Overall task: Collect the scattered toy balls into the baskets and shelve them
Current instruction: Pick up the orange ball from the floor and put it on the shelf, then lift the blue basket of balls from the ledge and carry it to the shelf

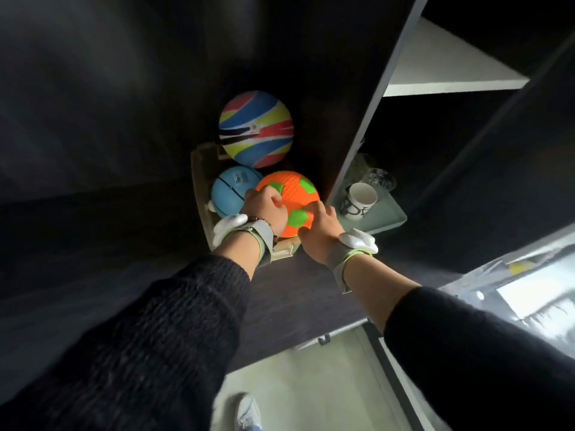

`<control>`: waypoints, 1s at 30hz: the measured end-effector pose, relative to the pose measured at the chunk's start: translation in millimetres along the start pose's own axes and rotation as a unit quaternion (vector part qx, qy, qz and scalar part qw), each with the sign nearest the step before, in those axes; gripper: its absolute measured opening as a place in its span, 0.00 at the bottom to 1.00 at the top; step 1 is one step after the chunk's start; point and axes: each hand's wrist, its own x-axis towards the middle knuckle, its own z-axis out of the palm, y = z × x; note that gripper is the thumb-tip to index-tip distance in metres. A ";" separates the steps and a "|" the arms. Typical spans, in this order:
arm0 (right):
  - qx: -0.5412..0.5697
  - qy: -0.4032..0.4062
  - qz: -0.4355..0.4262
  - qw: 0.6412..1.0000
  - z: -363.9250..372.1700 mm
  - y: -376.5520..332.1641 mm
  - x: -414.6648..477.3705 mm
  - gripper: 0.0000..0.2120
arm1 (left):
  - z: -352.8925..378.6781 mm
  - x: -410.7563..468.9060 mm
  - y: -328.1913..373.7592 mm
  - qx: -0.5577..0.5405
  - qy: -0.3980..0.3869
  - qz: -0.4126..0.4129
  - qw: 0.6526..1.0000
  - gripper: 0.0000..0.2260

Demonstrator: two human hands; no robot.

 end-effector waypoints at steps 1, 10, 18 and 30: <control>0.001 0.003 0.003 1.000 1.4 0.5 1.9 0.22 | -1.3 2.5 -1.7 0.012 0.002 0.003 1.000 0.04; 0.001 0.034 -0.003 0.999 -1.7 19.5 -8.9 0.19 | 8.7 -31.3 8.3 -0.011 0.024 0.048 0.998 0.02; 0.041 0.091 0.036 0.994 -35.5 97.8 -89.5 0.18 | 55.7 -117.3 58.4 -0.032 -0.024 0.126 0.991 0.06; 0.087 0.287 0.181 0.937 -122.1 291.1 -347.4 0.11 | 197.6 -381.0 166.8 -0.023 -0.205 0.323 0.924 0.05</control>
